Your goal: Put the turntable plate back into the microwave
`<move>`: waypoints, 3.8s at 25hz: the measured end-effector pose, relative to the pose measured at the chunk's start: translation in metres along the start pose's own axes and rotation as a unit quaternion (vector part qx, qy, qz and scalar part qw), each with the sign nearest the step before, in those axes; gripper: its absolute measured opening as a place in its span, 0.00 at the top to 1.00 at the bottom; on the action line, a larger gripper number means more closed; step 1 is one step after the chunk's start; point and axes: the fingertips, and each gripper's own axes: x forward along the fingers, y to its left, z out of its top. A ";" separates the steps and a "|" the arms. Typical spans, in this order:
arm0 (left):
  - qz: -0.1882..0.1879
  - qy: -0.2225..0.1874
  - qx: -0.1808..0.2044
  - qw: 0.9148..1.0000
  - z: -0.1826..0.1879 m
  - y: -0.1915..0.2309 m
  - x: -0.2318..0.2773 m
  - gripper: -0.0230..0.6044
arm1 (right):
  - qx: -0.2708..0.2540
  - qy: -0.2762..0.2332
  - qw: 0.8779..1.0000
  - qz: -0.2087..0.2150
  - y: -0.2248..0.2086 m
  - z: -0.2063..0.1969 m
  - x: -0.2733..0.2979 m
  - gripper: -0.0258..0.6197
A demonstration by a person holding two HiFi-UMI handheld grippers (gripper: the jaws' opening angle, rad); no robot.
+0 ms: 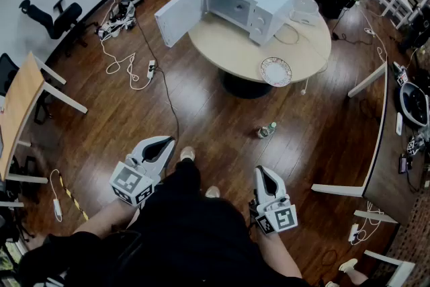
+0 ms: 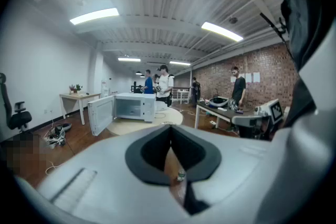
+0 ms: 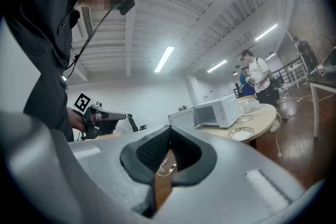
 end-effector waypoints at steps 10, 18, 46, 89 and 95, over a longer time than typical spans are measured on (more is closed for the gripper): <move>-0.018 -0.021 0.074 0.997 0.025 0.030 0.036 0.96 | -0.019 -0.026 0.999 0.001 -0.004 0.021 0.033 0.96; -0.028 -0.016 0.064 0.997 0.041 0.081 0.077 0.96 | -0.026 0.010 0.998 -0.048 -0.033 0.013 0.067 0.96; -0.059 -0.068 0.030 0.996 0.108 0.285 0.194 0.96 | -0.055 0.004 0.985 -0.164 -0.082 0.058 0.263 0.96; -0.070 -0.100 0.027 0.992 0.151 0.346 0.298 0.96 | -0.059 0.000 0.985 -0.160 -0.157 0.072 0.375 0.96; -0.079 -0.081 0.023 0.993 0.160 0.358 0.344 0.96 | -0.044 0.001 0.985 -0.168 -0.197 0.075 0.395 0.96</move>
